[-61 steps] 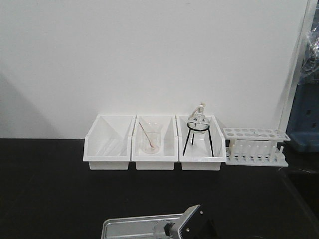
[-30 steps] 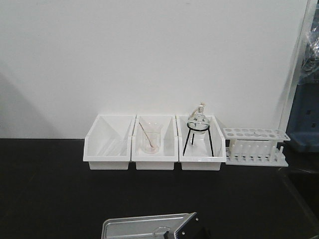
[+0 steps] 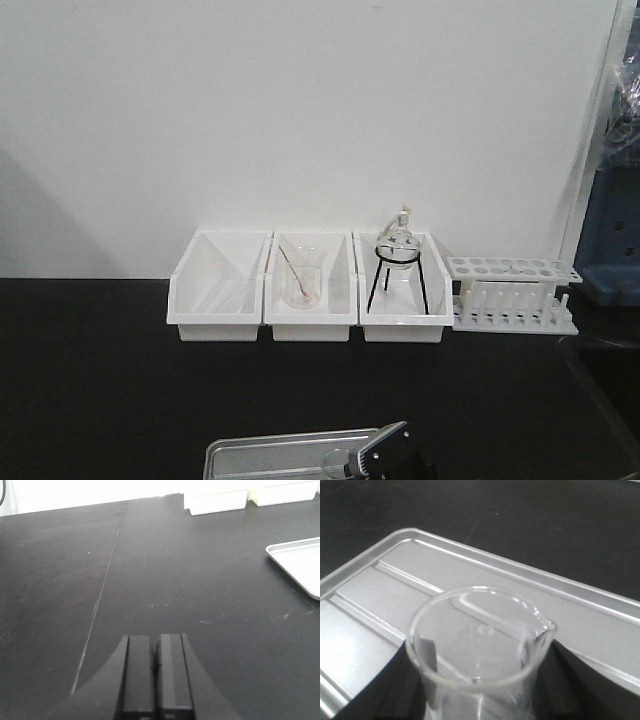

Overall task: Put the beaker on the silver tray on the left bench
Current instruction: 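Lower the beaker onto the silver tray with the right gripper, then open the right gripper and raise it away from the beaker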

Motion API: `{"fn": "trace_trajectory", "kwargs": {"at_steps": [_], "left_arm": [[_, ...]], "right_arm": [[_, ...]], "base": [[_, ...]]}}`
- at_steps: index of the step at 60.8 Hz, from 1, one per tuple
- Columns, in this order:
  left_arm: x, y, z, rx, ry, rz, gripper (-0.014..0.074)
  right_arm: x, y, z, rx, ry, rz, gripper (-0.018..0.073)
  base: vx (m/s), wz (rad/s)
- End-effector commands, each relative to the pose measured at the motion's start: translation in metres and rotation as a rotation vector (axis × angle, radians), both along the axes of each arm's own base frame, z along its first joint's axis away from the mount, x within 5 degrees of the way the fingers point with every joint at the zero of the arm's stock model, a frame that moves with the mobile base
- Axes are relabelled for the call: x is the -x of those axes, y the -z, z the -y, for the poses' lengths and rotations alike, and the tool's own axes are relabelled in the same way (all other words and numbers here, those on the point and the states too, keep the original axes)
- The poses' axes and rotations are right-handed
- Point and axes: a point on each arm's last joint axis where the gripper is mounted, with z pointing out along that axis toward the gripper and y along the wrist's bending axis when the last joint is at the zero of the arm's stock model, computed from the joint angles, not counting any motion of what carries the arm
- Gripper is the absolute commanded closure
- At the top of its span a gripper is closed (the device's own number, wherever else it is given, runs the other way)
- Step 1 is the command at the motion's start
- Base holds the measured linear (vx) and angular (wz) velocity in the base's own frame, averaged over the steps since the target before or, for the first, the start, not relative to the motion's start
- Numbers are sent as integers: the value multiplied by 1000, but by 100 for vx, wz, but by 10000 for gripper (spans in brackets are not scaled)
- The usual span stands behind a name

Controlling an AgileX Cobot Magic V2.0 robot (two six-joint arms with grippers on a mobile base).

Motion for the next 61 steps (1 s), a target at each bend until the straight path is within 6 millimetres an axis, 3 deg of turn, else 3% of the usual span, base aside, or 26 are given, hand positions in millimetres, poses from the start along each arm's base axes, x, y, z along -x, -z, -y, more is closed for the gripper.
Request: {"fn": "trace_trajectory", "kwargs": {"at_steps": [1, 18, 31, 38, 52, 61], "left_arm": [[-2, 0, 1, 5, 10, 63, 595], [-2, 0, 1, 5, 10, 63, 595], [-2, 0, 1, 5, 10, 63, 595], [-2, 0, 1, 5, 10, 63, 595], [-2, 0, 1, 5, 10, 63, 595], [-2, 0, 1, 5, 10, 63, 595]], "right_arm": [[-8, -29, -3, -75, 0, 115, 235], [-8, -30, -3, -78, 2, 113, -35], [-8, -52, -3, -96, 3, 162, -74], [-6, -76, -2, -115, 8, 208, -64], [10, -151, 10, -116, 39, 322, -13], [37, -203, 32, -43, 125, 303, 166]], "base": [[0, 0], [0, 0], [0, 0], [0, 0], [0, 0], [0, 0]]}}
